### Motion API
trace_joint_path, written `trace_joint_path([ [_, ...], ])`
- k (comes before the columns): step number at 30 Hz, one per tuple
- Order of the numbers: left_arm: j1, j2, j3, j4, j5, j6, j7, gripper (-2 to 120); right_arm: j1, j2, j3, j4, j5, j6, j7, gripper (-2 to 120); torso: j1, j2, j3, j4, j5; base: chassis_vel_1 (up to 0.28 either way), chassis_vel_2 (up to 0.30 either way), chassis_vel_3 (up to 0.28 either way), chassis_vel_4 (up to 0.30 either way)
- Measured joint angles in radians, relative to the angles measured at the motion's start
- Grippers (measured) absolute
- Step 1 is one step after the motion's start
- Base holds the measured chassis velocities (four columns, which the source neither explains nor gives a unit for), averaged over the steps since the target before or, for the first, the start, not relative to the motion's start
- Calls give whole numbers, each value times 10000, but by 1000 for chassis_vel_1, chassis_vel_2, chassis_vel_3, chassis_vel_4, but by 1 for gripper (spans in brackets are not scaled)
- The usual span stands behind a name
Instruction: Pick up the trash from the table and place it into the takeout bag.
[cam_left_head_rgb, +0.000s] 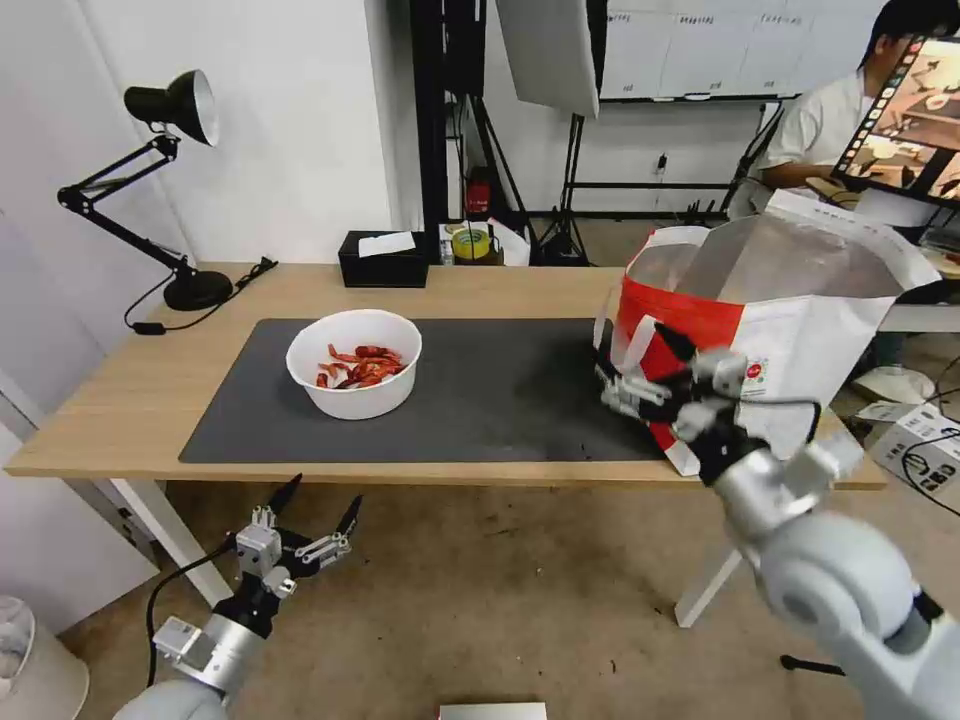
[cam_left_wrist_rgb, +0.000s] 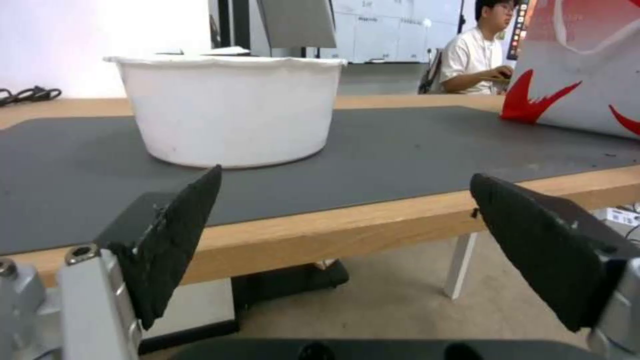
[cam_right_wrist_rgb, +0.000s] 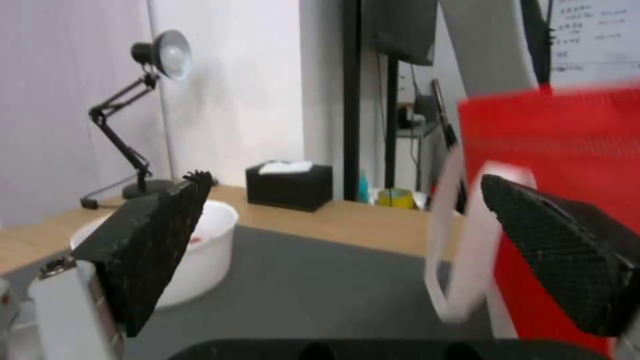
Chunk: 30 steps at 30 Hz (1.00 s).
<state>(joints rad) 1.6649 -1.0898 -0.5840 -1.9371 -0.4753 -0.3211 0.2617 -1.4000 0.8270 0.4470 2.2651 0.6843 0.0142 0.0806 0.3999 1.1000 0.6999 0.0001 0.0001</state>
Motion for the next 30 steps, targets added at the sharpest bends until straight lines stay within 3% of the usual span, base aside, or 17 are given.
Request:
trace_joint_path([
  [5,-35,-18,4,127,-1,-95,119,100,-1533,708,420,-103,-712,568,-367,100,-1,0,0,-3,-1,0,0,0,0],
  [10,-58,-34,36,294,-16,-196,252,100,-2934,1743,512,-802,-1973,1711,-784,100,-1,1,-1,-3,-2,0,0,0,0],
  [18,-146,-16,83,368,-70,-216,297,100,-3120,2437,213,-1862,-3222,2303,-548,100,0,0,1,-1,-2,0,0,0,0],
  [30,-101,-12,49,395,-144,-246,363,100,-2917,2634,-80,-2338,-3568,2452,-262,100,0,-1,1,-1,-2,0,0,0,0],
])
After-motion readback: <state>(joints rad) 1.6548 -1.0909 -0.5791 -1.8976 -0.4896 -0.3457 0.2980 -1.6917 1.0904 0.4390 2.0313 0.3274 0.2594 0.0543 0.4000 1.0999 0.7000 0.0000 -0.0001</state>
